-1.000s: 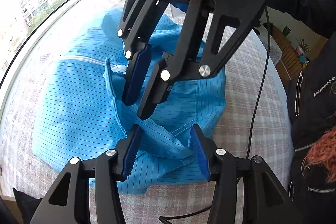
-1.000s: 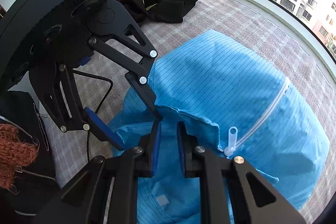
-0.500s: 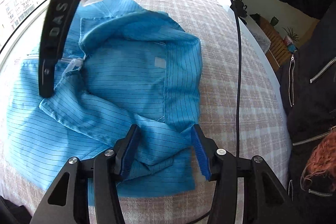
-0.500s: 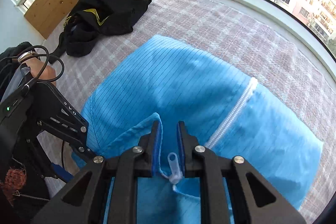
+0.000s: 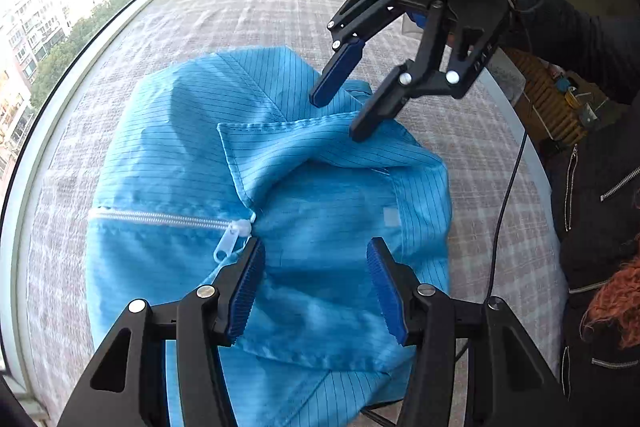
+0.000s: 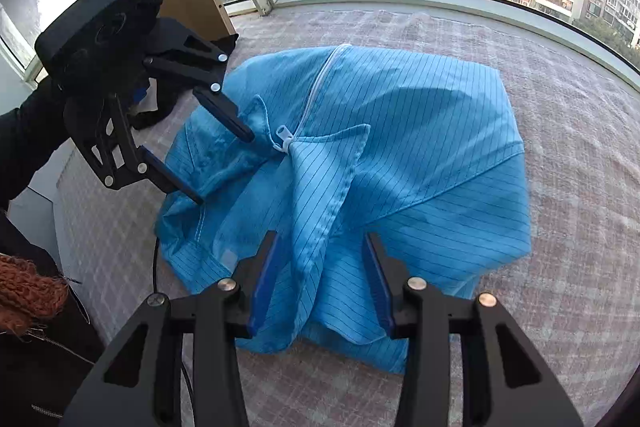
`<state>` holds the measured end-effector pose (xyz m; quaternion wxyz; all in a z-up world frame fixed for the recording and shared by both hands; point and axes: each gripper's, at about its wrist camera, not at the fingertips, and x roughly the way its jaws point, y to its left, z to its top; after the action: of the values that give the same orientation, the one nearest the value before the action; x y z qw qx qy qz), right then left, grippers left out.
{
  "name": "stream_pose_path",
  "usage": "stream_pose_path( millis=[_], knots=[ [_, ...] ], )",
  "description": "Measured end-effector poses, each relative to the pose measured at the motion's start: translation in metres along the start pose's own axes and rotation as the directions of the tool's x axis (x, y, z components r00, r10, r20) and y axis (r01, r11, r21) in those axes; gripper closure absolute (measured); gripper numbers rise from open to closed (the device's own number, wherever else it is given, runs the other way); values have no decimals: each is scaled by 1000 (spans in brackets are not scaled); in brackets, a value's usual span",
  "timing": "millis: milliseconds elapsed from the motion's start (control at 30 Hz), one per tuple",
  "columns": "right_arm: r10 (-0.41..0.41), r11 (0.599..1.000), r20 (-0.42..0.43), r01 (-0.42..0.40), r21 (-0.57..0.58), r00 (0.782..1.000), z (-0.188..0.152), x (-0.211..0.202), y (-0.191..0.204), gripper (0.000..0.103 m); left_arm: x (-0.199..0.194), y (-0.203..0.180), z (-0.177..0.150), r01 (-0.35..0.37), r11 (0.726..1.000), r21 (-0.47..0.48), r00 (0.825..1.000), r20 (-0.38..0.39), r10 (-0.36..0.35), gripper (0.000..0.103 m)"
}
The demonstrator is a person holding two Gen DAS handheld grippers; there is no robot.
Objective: Fold clothes
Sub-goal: 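Grasp the coat collar with the right gripper and pull it over the zipper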
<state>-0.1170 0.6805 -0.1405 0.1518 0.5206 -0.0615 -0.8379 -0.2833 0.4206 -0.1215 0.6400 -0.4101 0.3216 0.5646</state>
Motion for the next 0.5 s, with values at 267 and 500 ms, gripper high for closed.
stream_pose_path(
  millis=[267,500],
  knots=[
    [101,992,-49,-104,-69,994,19,35,-8,86,29,2,21,52,995,84,998,-50,-48,52],
    [299,954,-36,-298,39,954,25,36,-28,95,26,7,28,12,993,114,1000,-29,-9,52]
  ],
)
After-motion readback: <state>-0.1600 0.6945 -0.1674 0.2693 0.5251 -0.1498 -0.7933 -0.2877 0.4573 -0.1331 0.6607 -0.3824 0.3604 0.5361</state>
